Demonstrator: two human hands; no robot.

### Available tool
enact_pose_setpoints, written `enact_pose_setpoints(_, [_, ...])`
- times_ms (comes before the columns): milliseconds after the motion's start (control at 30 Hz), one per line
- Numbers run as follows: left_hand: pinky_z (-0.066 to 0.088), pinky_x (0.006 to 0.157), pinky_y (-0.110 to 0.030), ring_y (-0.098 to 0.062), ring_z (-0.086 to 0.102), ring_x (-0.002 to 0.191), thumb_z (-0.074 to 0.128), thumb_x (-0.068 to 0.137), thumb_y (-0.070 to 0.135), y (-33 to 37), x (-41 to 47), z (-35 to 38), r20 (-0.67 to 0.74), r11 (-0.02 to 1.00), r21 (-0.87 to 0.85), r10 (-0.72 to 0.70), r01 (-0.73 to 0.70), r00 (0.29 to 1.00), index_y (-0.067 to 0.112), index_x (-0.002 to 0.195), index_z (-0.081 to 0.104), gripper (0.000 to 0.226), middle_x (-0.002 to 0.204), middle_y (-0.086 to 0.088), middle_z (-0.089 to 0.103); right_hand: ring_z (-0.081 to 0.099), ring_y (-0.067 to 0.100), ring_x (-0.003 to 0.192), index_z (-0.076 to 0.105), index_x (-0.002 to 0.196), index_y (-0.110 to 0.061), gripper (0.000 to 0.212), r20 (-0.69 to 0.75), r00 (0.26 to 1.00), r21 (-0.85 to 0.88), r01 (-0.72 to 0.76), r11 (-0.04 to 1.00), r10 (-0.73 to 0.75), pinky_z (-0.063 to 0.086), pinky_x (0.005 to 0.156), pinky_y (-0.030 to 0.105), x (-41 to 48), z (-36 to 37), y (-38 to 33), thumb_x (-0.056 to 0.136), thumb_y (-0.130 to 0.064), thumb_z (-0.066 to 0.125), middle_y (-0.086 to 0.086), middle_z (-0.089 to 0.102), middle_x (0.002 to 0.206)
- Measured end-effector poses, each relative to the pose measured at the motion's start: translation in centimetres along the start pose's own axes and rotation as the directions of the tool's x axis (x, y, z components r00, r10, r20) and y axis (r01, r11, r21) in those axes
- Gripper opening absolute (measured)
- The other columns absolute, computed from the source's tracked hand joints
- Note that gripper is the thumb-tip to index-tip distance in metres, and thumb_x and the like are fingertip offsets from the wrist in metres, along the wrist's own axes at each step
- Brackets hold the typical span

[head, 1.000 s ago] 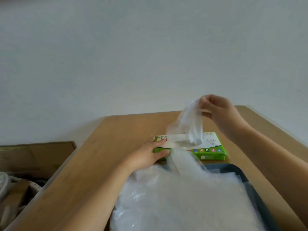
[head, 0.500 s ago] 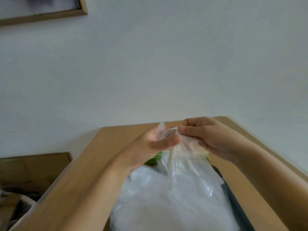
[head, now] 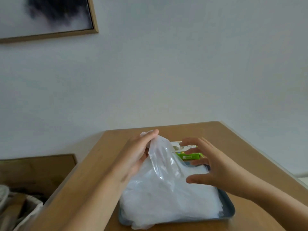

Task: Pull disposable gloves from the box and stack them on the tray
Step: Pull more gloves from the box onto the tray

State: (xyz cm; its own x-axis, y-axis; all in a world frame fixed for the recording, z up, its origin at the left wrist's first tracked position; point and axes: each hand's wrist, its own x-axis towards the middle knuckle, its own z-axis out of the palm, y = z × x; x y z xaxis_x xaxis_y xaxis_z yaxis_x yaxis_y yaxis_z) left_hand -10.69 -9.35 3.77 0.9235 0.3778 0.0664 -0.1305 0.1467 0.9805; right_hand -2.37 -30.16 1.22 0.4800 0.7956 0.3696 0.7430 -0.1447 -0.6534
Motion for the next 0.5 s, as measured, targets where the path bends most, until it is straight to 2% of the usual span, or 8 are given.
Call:
enact_pose_setpoints(100, [0.047, 0.079, -0.033, -0.021, 0.061, 0.076, 0.067, 0.087, 0.029, 0.3, -0.8, -0.4, -0.035, 0.998, -0.049, -0.031, 0.03, 0.999, 0.012, 0.085, 0.065, 0.017, 0.075, -0.006, 0.061, 0.05, -0.005, 0.113, 0.046, 0.118, -0.045, 0.067, -0.098, 0.995, -0.088, 0.027, 0.996, -0.035, 0.047, 0.092, 0.016, -0.1, 1.5, -0.1, 0.062, -0.047, 0.083, -0.032, 0.039, 0.124])
enact_pose_setpoints(200, [0.05, 0.066, -0.025, -0.014, 0.062, 0.066, 0.065, 0.088, 0.028, 0.4, -1.2, -0.6, -0.048, 0.995, -0.093, -0.022, 0.017, 0.999, 0.012, 0.079, 0.065, 0.018, 0.068, -0.002, 0.061, 0.054, -0.002, 0.106, 0.059, 0.107, -0.042, 0.051, -0.196, 0.98, -0.034, 0.026, 0.999, -0.032, 0.047, 0.088, 0.014, -0.1, 3.2, -0.4, 0.063, -0.061, 0.075, -0.031, 0.046, 0.119])
enact_pose_setpoints(267, [0.05, 0.067, -0.026, -0.014, 0.063, 0.068, 0.065, 0.088, 0.028, 0.3, -1.5, -0.5, -0.054, 0.995, -0.101, -0.027, 0.021, 0.998, 0.013, 0.082, 0.066, 0.017, 0.071, -0.003, 0.064, 0.058, 0.0, 0.102, 0.066, 0.097, -0.041, 0.033, -0.287, 0.957, 0.034, 0.042, 0.999, -0.03, 0.047, 0.084, 0.013, -0.1, 4.1, -1.4, 0.071, -0.062, 0.065, -0.029, 0.055, 0.111])
enact_pose_setpoints(300, [0.051, 0.066, -0.025, -0.014, 0.064, 0.068, 0.065, 0.089, 0.028, 0.4, -2.0, -0.5, -0.074, 0.995, -0.093, -0.03, 0.024, 0.997, 0.012, 0.083, 0.067, 0.017, 0.073, -0.004, 0.065, 0.059, 0.0, 0.099, 0.07, 0.094, -0.037, 0.03, -0.315, 0.949, 0.071, 0.052, 0.996, -0.027, 0.047, 0.081, 0.013, 0.0, 4.4, -2.0, 0.076, -0.059, 0.06, -0.025, 0.06, 0.106])
enact_pose_setpoints(333, [0.052, 0.063, -0.024, -0.014, 0.065, 0.067, 0.065, 0.089, 0.028, 0.2, -2.0, -0.6, -0.087, 0.998, -0.066, -0.02, 0.014, 0.996, 0.01, 0.085, 0.067, 0.018, 0.074, -0.005, 0.066, 0.06, 0.002, 0.096, 0.073, 0.092, -0.029, 0.037, -0.329, 0.944, 0.097, 0.06, 0.993, -0.025, 0.047, 0.079, 0.015, 0.1, 4.6, -2.4, 0.079, -0.058, 0.054, -0.019, 0.064, 0.102])
enact_pose_setpoints(400, [0.053, 0.066, -0.025, -0.018, 0.066, 0.073, 0.069, 0.085, 0.037, 0.0, -2.1, -0.9, -0.106, 1.0, 0.004, 0.011, -0.01, 0.994, 0.004, 0.089, 0.067, 0.033, 0.081, -0.012, 0.065, 0.062, 0.008, 0.089, 0.074, 0.091, -0.014, 0.052, -0.327, 0.945, 0.139, 0.046, 0.989, 0.002, 0.05, 0.078, 0.024, 0.5, 4.6, -3.2, 0.083, -0.058, 0.046, -0.008, 0.068, 0.094])
enact_pose_setpoints(467, [0.052, 0.083, -0.034, -0.025, 0.059, 0.084, 0.075, 0.069, 0.062, 0.0, -2.1, -1.3, -0.091, 0.989, 0.143, 0.054, -0.041, 0.994, 0.002, 0.092, 0.064, 0.065, 0.091, -0.017, 0.061, 0.065, 0.006, 0.082, 0.074, 0.092, -0.017, 0.043, -0.33, 0.939, 0.278, -0.004, 0.961, 0.1, 0.052, 0.077, 0.021, 1.3, 4.1, -3.8, 0.085, -0.049, 0.047, -0.006, 0.072, 0.088])
enact_pose_setpoints(500, [0.051, 0.084, -0.034, -0.025, 0.056, 0.083, 0.072, 0.065, 0.069, 0.2, -2.3, -1.5, -0.083, 0.974, 0.221, 0.072, -0.052, 0.994, 0.003, 0.09, 0.063, 0.071, 0.09, -0.017, 0.06, 0.067, 0.008, 0.078, 0.073, 0.095, -0.017, 0.034, -0.323, 0.936, 0.374, -0.013, 0.927, 0.143, 0.053, 0.076, 0.021, 1.8, 3.7, -4.0, 0.089, -0.039, 0.049, -0.005, 0.073, 0.085])
